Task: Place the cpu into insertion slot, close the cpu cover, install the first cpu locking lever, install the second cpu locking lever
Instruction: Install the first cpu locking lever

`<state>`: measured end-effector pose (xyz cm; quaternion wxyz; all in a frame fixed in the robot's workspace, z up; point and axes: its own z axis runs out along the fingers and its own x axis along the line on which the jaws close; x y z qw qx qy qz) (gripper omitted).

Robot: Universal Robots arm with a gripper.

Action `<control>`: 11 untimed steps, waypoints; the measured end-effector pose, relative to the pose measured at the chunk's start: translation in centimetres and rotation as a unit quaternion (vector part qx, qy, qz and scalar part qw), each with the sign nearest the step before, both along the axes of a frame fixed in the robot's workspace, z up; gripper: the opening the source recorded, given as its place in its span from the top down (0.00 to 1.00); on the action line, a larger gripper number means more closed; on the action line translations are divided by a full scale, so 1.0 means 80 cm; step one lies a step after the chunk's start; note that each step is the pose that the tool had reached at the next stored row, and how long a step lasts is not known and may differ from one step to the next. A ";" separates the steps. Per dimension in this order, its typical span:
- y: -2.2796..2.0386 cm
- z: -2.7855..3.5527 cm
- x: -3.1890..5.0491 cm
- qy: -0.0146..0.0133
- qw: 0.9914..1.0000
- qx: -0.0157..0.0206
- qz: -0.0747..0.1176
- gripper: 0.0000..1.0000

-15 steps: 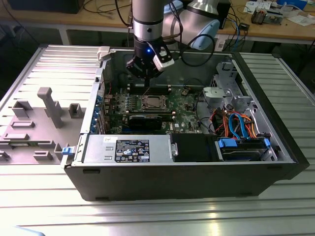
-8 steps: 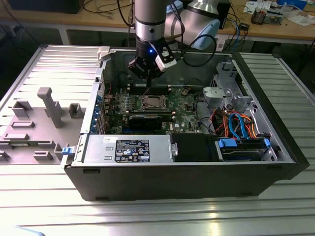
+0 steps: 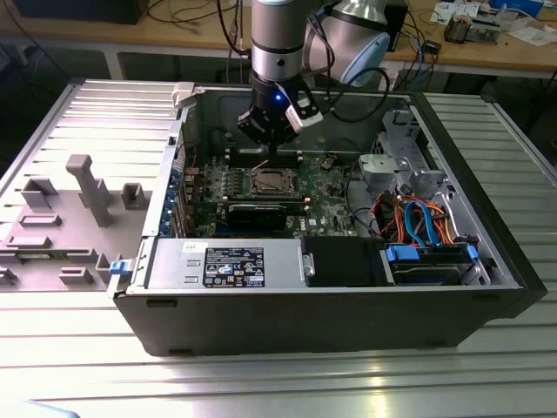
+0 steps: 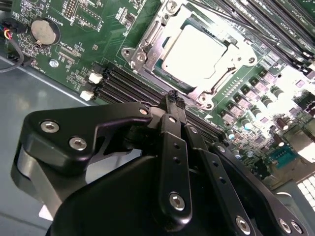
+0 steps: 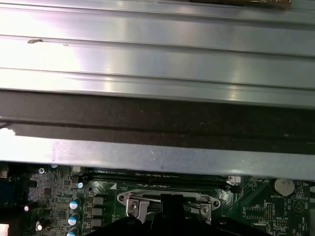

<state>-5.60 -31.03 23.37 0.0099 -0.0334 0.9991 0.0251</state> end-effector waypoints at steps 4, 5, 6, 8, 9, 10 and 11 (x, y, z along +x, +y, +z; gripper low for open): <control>0.0000 -0.0027 0.002 0.000 1.000 0.000 0.000 0.89; 0.0001 -0.0035 0.003 0.000 1.000 0.000 0.000 0.89; 0.0002 -0.0041 0.004 0.000 1.000 0.000 0.000 0.89; 0.0005 -0.0052 0.006 0.000 1.000 0.000 0.000 0.89; 0.0008 -0.0059 0.007 0.000 1.000 0.000 0.000 0.89; 0.0009 -0.0063 0.008 0.000 1.000 0.000 0.000 0.89; 0.0011 -0.0068 0.009 0.000 1.000 0.000 0.000 0.89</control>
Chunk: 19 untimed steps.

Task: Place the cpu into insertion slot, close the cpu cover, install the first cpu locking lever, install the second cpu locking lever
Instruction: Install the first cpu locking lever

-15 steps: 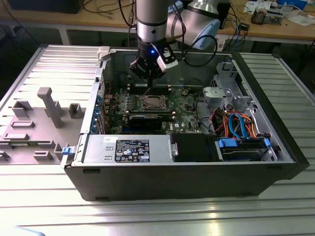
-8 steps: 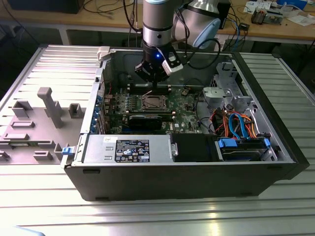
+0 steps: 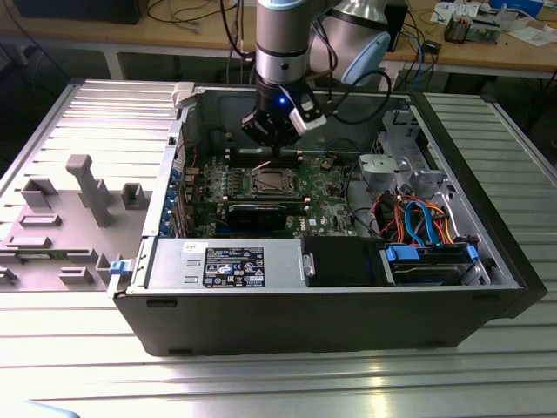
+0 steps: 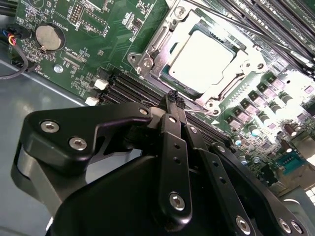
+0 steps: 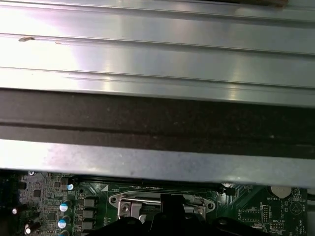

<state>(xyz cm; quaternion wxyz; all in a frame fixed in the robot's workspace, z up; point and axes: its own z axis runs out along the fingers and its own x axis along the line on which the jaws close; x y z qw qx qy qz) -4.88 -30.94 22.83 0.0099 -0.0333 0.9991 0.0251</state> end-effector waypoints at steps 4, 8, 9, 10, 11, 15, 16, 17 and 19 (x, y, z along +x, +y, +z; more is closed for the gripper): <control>0.0005 -0.0024 0.003 0.000 1.000 0.000 0.000 0.89; 0.0007 -0.0055 0.004 0.000 1.000 0.000 0.000 0.89; 0.0008 -0.0066 0.005 0.000 1.000 0.000 0.000 0.89; 0.0008 -0.0075 0.005 0.000 1.000 0.000 0.000 0.89; 0.0009 -0.0086 0.005 0.000 1.000 0.000 0.000 0.89; 0.0011 -0.0133 0.008 0.000 1.000 0.000 0.000 0.89; 0.0012 -0.0143 0.009 0.000 1.000 0.000 0.000 0.89; 0.0012 -0.0153 0.009 0.000 1.000 0.000 0.000 0.89; 0.0013 -0.0184 0.010 0.000 1.000 0.000 0.000 0.89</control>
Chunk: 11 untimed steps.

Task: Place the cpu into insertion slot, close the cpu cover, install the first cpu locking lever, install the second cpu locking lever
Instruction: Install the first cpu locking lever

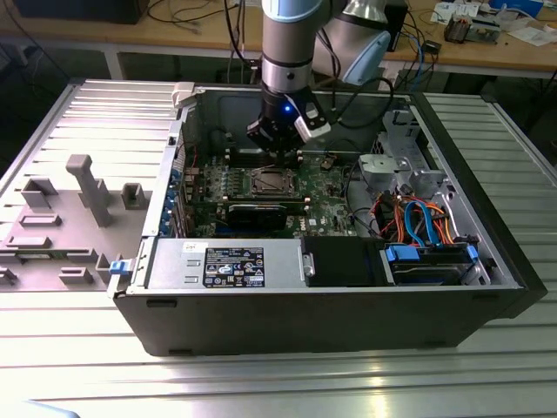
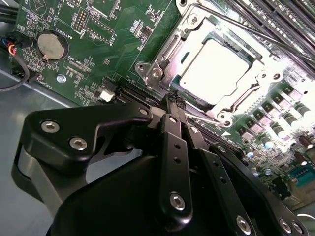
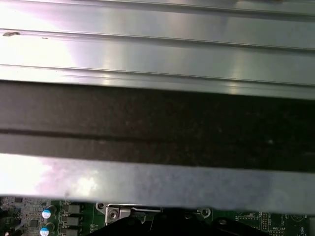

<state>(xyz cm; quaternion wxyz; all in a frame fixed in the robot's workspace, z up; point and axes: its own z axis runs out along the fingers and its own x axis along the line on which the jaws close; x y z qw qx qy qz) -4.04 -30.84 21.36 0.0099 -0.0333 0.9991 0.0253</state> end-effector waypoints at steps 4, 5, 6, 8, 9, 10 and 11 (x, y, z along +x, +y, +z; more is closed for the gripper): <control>0.0001 -0.0047 0.001 0.000 1.000 0.000 0.000 0.89; 0.0000 -0.0061 0.002 0.000 1.000 0.000 0.000 0.89; 0.0000 -0.0067 0.002 0.000 1.000 0.000 0.000 0.89; 0.0001 -0.0077 0.003 0.000 1.000 0.000 0.000 0.89; 0.0001 -0.0084 0.004 0.000 1.000 0.000 0.000 0.89; 0.0001 -0.0089 0.004 0.000 1.000 0.000 0.000 0.89; 0.0001 -0.0093 0.004 0.000 1.000 0.000 0.000 0.89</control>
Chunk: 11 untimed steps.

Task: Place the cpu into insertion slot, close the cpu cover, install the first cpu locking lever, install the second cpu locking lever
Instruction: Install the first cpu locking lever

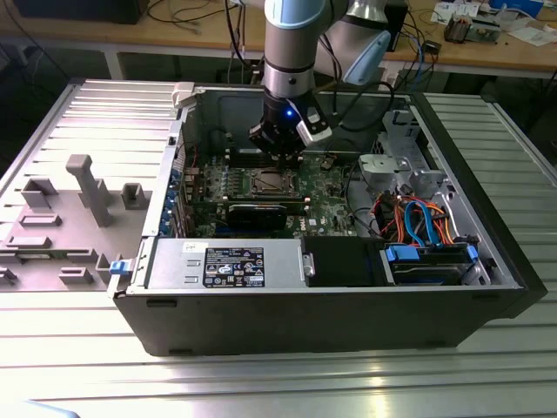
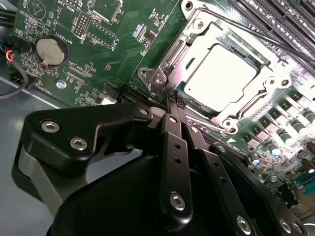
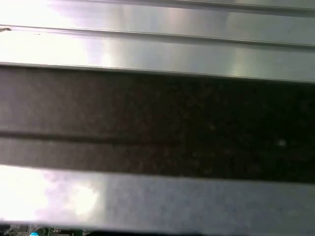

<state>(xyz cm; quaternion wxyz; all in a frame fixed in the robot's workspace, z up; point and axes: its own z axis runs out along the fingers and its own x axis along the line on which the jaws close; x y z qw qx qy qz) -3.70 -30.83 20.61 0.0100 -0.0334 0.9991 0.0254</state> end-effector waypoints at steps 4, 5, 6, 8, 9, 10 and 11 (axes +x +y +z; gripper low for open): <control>0.0001 0.0006 0.000 0.000 1.000 0.000 0.000 0.89; 0.0000 0.0014 0.000 0.000 1.000 0.000 0.000 0.89; 0.0000 0.0020 0.000 0.000 1.000 0.000 0.000 0.89; 0.0001 0.0021 0.000 0.000 1.000 0.000 0.000 0.89; 0.0001 0.0022 0.000 0.000 1.000 0.000 0.000 0.89; 0.0000 0.0023 0.000 0.000 1.000 0.000 0.000 0.89; 0.0000 0.0023 0.000 0.000 1.000 0.000 0.000 0.89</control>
